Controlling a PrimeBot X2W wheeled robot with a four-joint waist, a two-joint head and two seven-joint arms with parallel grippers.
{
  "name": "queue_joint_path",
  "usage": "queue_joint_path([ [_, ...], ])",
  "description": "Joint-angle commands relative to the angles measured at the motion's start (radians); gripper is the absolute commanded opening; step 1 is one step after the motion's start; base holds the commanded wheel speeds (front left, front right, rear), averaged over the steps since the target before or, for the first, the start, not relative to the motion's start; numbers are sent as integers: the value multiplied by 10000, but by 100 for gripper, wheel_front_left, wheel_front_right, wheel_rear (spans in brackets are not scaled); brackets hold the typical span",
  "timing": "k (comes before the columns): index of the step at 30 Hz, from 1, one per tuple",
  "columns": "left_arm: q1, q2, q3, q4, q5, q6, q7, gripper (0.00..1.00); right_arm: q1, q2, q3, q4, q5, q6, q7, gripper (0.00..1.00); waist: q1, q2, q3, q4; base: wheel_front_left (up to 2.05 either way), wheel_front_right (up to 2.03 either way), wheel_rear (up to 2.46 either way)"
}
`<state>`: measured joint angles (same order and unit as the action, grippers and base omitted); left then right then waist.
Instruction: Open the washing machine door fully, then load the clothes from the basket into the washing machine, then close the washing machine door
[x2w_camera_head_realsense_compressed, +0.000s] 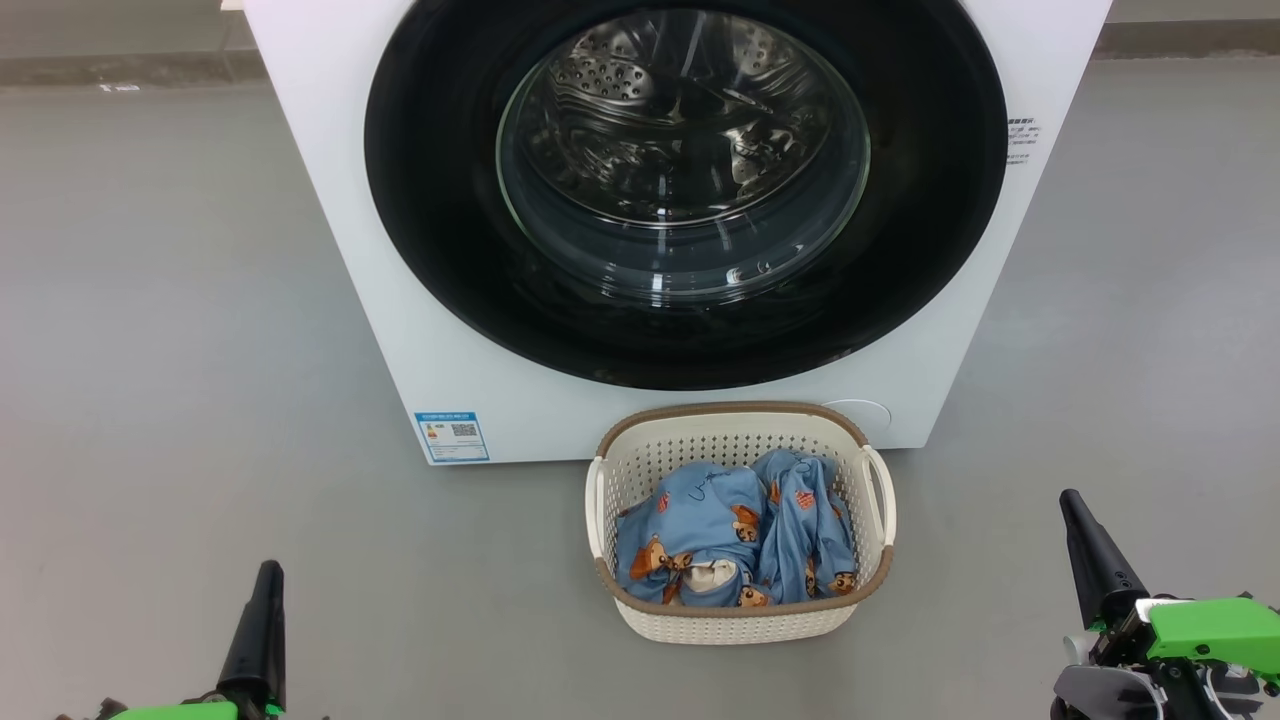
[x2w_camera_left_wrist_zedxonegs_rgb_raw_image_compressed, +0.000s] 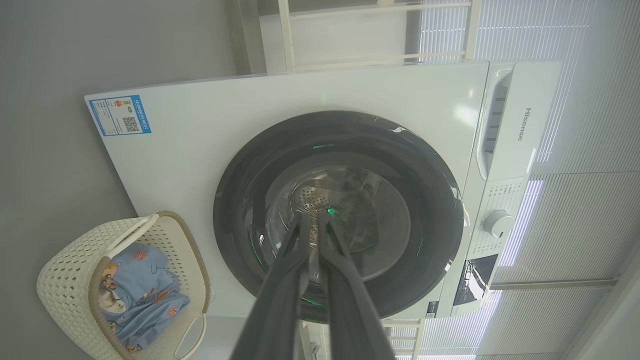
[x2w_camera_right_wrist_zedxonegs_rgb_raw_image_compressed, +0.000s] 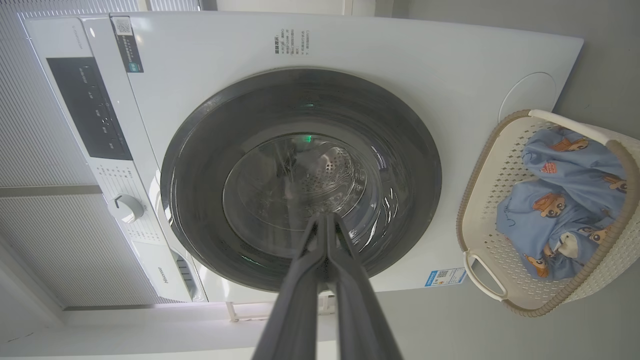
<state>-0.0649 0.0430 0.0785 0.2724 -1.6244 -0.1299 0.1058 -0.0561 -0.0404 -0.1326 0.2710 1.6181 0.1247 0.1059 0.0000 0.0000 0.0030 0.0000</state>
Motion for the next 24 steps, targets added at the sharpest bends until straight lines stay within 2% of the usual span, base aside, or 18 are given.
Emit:
queue_joint_path([
  [1, -433, 86, 344, -272, 151, -8, 67, 0, -520, -106, 187, -261, -96, 60, 73, 0, 0, 0, 0, 0, 0, 0, 0],
  [24, -434, 81, 351, -272, 157, -8, 73, 0, -521, -104, 183, -261, -99, 60, 76, 0, 0, 0, 0, 0, 0, 0, 0],
])
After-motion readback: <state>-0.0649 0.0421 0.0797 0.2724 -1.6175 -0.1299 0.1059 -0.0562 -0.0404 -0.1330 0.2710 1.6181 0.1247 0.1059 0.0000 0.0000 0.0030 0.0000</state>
